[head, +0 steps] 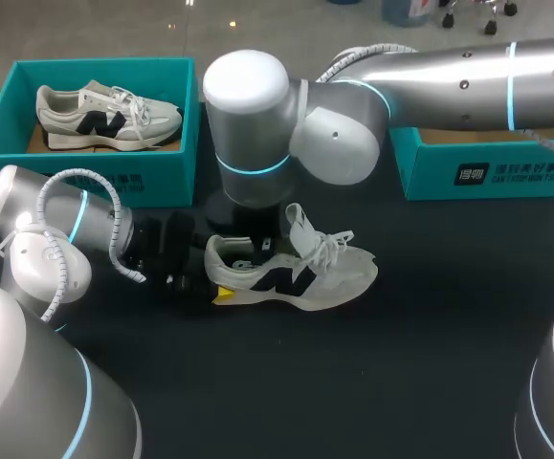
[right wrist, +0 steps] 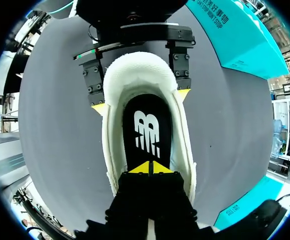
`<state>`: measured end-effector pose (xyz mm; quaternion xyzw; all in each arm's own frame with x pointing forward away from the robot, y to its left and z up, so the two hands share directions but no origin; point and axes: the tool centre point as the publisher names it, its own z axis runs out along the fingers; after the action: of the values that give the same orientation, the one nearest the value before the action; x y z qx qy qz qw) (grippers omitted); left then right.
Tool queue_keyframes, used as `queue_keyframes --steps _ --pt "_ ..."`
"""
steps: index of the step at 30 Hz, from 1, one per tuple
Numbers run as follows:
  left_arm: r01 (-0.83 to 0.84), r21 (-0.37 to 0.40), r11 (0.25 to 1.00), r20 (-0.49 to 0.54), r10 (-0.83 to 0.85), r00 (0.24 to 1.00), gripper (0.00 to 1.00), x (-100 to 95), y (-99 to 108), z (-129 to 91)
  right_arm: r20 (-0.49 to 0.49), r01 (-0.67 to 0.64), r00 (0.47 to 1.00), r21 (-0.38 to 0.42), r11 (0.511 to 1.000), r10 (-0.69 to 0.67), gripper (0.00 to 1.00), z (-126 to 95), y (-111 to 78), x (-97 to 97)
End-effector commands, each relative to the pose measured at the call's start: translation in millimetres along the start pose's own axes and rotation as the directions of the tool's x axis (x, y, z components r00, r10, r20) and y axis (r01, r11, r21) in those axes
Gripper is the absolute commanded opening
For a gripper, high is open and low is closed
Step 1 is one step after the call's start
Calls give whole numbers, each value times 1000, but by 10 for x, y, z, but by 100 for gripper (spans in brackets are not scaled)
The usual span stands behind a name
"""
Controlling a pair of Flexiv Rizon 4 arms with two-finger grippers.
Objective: Take the shoe out of the shoebox, open the shoe tongue, remove and reinsert the insole, then place the shoe into the shoebox
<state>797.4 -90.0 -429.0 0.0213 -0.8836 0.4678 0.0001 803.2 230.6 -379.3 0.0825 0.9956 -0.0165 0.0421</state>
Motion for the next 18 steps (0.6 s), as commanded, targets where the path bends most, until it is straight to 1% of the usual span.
queue_keyframes --steps 1,11,12,18 --pt "0 0 1000 2 0 1000 0 7 28 12 12 -4 1000 -1 1000 4 0 66 23 -25" --pt "0 0 1000 2 0 1000 0 7 28 12 17 -23 1000 -4 1000 23 1 136 9 -109" --pt "0 0 1000 2 0 1000 0 7 28 12 16 -24 1000 -3 1000 24 4 139 9 -117" --pt "0 0 1000 2 0 1000 0 7 28 12 13 -31 999 4 1000 31 16 152 -2 -170"
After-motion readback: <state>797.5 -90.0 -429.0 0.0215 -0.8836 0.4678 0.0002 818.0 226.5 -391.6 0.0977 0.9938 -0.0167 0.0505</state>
